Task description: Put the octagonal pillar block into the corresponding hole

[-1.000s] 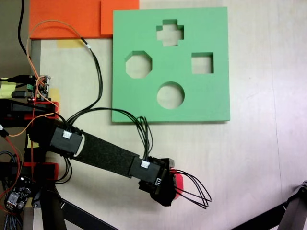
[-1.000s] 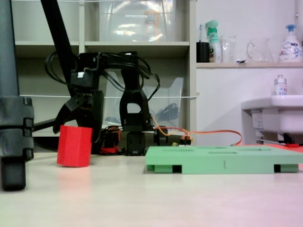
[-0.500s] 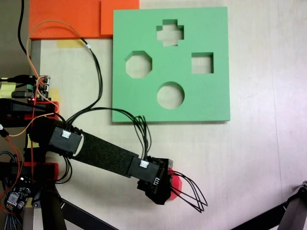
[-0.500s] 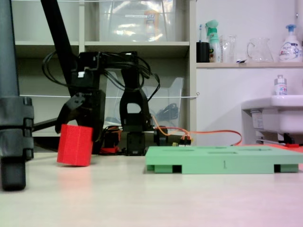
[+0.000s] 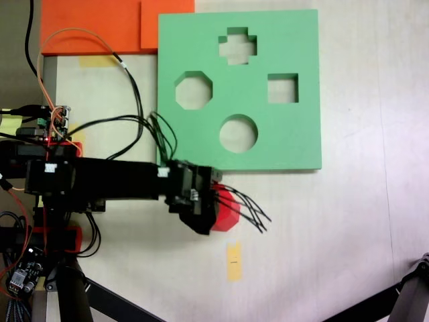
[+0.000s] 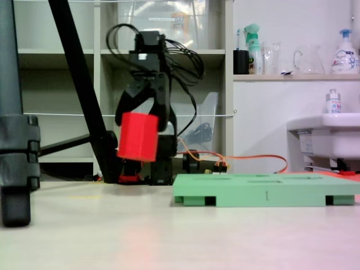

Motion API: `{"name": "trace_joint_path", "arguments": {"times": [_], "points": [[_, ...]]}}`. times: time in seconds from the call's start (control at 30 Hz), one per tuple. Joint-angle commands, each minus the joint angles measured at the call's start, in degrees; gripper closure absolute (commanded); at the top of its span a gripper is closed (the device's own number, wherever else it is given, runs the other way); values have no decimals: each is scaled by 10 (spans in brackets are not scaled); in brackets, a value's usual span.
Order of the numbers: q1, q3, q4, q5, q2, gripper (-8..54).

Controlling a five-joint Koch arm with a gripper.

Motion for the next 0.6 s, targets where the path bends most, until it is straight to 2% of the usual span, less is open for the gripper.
{"name": "trace_joint_path", "arguments": {"times": [0.0, 0.2, 0.53, 0.57], "points": [[-83, -17, 31, 72, 26, 288], [-282, -25, -43, 201, 7, 288], [-394, -25, -152, 212, -42, 290], [-407, -25, -155, 213, -46, 307]]}}
